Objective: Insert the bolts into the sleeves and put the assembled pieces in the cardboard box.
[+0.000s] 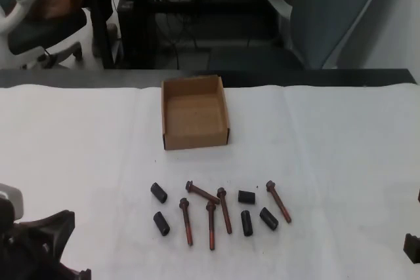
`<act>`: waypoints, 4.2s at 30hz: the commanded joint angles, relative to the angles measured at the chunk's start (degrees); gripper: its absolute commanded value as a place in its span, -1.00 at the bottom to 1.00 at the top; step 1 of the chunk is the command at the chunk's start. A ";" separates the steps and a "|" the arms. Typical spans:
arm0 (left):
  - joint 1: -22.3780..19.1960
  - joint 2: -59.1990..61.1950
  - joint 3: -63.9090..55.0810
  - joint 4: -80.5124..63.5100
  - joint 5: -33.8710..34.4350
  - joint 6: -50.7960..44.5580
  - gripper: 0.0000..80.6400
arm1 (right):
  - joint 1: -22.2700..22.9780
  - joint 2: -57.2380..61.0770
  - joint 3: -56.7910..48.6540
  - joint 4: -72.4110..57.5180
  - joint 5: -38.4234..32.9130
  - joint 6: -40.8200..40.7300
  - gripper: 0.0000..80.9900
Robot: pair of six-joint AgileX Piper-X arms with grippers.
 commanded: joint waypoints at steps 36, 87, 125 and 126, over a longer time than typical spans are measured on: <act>-0.27 0.35 -0.07 -4.74 9.22 -6.98 -0.95 | -0.17 0.18 -0.05 -1.50 -18.01 8.90 -0.99; -20.10 71.62 -47.41 23.08 -6.11 -47.64 0.48 | 17.33 17.34 -30.87 15.05 -9.72 10.61 -0.29; -21.91 54.39 -47.41 1.66 3.60 -18.70 -0.95 | 26.87 70.25 -51.46 22.86 -1.20 2.48 -0.29; -21.70 53.81 -47.41 1.89 3.48 -18.52 -0.95 | 27.38 71.60 -52.35 22.86 -1.08 2.37 -0.29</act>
